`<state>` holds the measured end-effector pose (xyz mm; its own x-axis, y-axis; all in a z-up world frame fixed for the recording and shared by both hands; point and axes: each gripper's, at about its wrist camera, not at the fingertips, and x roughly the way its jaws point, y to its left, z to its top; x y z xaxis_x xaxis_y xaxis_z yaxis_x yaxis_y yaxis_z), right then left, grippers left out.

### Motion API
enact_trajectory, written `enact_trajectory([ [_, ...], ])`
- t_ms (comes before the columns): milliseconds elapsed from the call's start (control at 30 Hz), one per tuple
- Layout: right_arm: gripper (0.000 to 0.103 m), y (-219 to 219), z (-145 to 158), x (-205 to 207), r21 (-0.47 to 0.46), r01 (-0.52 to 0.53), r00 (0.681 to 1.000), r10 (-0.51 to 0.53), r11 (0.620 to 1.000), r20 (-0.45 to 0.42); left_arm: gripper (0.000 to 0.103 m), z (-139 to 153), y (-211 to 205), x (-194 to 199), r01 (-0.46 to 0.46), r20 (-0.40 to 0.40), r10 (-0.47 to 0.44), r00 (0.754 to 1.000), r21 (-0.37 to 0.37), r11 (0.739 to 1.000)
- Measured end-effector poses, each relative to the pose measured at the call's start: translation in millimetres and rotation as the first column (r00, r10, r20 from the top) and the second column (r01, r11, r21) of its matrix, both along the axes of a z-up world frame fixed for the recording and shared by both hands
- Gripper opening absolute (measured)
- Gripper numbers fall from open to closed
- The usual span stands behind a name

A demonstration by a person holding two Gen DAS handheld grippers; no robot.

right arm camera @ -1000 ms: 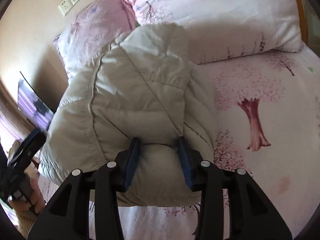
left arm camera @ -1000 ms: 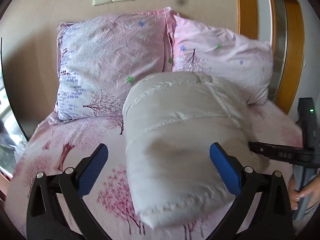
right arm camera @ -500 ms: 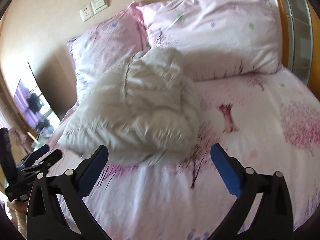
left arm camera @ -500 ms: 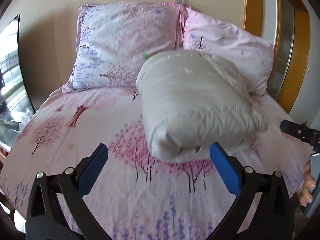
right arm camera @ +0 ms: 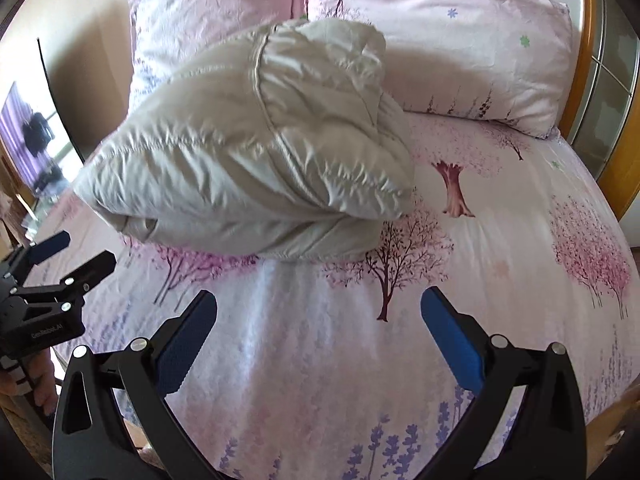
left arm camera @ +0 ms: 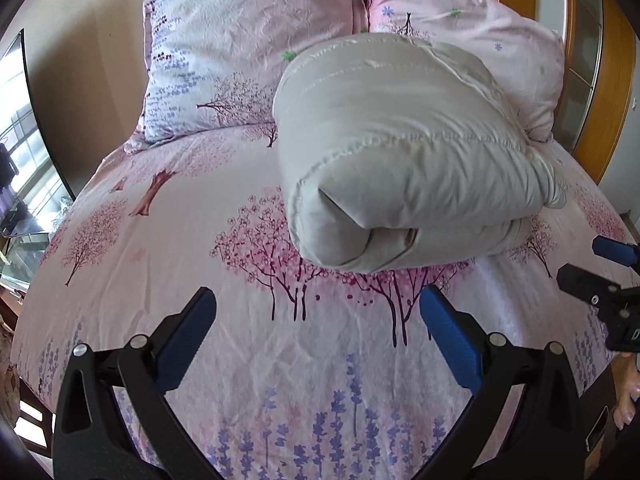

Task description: Fold large clothes

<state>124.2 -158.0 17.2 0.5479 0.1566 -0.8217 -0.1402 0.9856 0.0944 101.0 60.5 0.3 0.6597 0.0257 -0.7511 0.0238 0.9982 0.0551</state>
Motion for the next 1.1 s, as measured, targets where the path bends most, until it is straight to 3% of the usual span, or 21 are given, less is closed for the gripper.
enact_trajectory([
  [300,0.102,0.6,-7.8,1.2,-0.021,0.002,1.0,-0.003,1.0,-0.029,0.101,-4.1,-5.3,2.7,0.005,-0.024,-0.004,1.0,0.045,0.999],
  [1100,0.102,3.1,-11.7,3.9,-0.016,0.018,0.999,-0.019,1.0,-0.042,0.101,-10.2,-4.4,7.5,-0.002,-0.049,0.004,0.999,0.04,0.999],
])
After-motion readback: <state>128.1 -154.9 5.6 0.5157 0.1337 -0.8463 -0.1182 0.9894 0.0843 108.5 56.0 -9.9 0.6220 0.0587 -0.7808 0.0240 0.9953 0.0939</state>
